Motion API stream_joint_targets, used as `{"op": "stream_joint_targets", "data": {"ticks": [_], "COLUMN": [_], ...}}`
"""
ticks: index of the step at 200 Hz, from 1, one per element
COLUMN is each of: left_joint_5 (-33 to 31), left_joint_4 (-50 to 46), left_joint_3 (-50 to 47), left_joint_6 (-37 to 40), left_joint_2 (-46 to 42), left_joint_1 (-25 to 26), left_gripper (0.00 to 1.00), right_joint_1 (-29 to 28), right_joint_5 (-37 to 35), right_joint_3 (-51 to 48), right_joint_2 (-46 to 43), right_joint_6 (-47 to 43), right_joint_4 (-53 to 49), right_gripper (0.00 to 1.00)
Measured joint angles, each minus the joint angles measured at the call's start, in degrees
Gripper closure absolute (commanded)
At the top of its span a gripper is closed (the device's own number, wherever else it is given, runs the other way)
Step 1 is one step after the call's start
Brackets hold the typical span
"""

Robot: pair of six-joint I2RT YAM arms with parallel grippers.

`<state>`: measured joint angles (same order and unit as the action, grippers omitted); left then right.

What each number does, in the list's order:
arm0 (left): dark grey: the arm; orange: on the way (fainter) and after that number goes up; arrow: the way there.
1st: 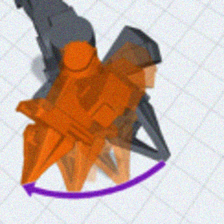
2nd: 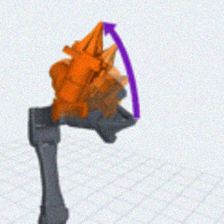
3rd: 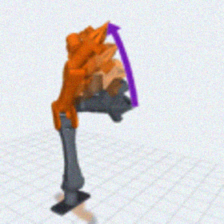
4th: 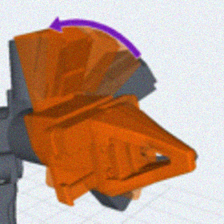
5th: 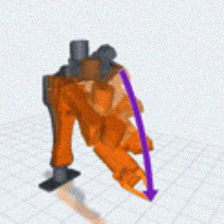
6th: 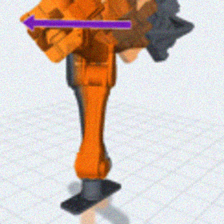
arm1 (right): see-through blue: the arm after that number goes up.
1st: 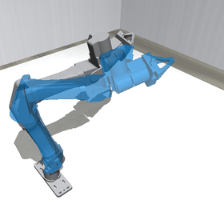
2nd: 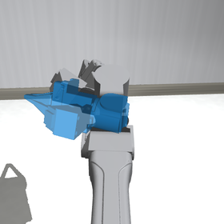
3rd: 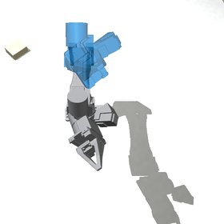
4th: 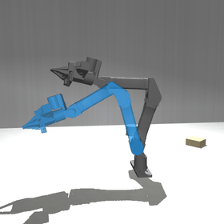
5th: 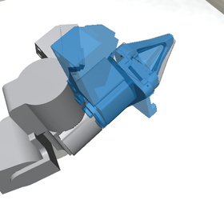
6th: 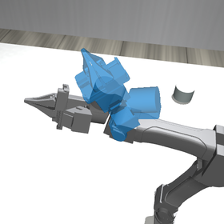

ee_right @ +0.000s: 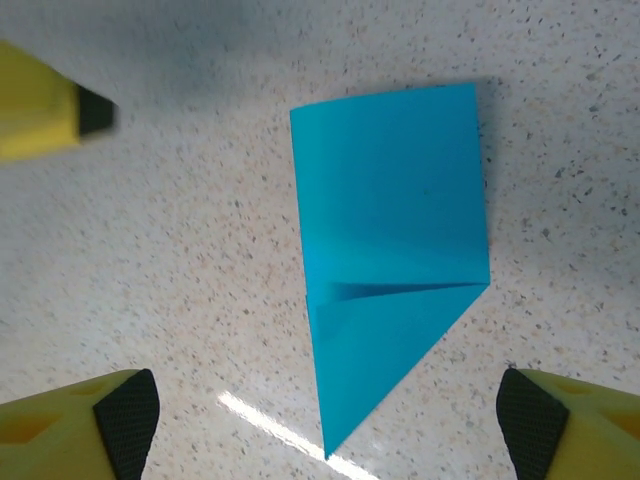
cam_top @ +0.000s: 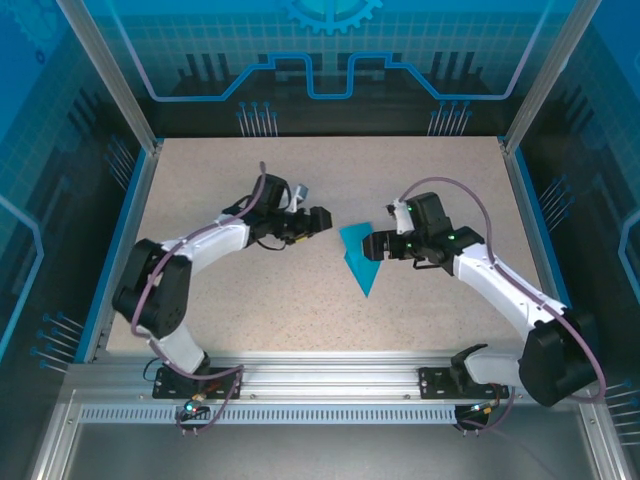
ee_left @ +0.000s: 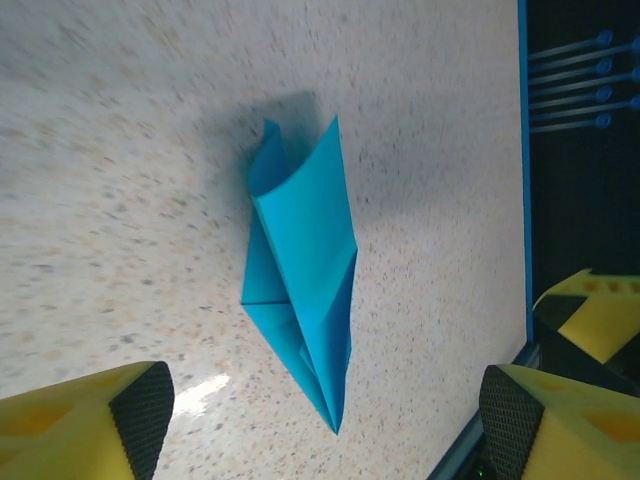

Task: Fold a paper plane with a square sheet of paper (fold left side to right side)
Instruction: Turn over the paper at the center of the table, then fold the wing for the fifth time at the center of the table.

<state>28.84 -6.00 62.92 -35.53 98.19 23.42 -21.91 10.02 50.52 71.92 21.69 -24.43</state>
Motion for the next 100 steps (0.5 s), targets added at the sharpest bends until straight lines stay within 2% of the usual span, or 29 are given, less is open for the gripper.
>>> {"op": "stream_joint_targets", "data": {"ticks": [34,72,100], "left_joint_5": [1.73,2.12,2.16], "left_joint_4": [2.56,3.87,4.70], "left_joint_3": [4.72,8.11,9.27], "left_joint_6": [-1.05,-2.10,-2.32], "left_joint_2": [8.83,15.26,18.12], "left_joint_1": [3.04,4.42,4.50], "left_gripper": [0.23,0.28,0.40], "right_joint_1": [3.63,5.16,5.88], "right_joint_5": [4.24,6.08,7.17], "right_joint_3": [-4.52,-6.27,-6.71], "right_joint_2": [-2.62,-5.42,-6.49], "right_joint_6": [4.04,5.55,5.84], "right_joint_4": [4.02,5.55,5.73], "right_gripper": [0.05,0.04,0.04]}}
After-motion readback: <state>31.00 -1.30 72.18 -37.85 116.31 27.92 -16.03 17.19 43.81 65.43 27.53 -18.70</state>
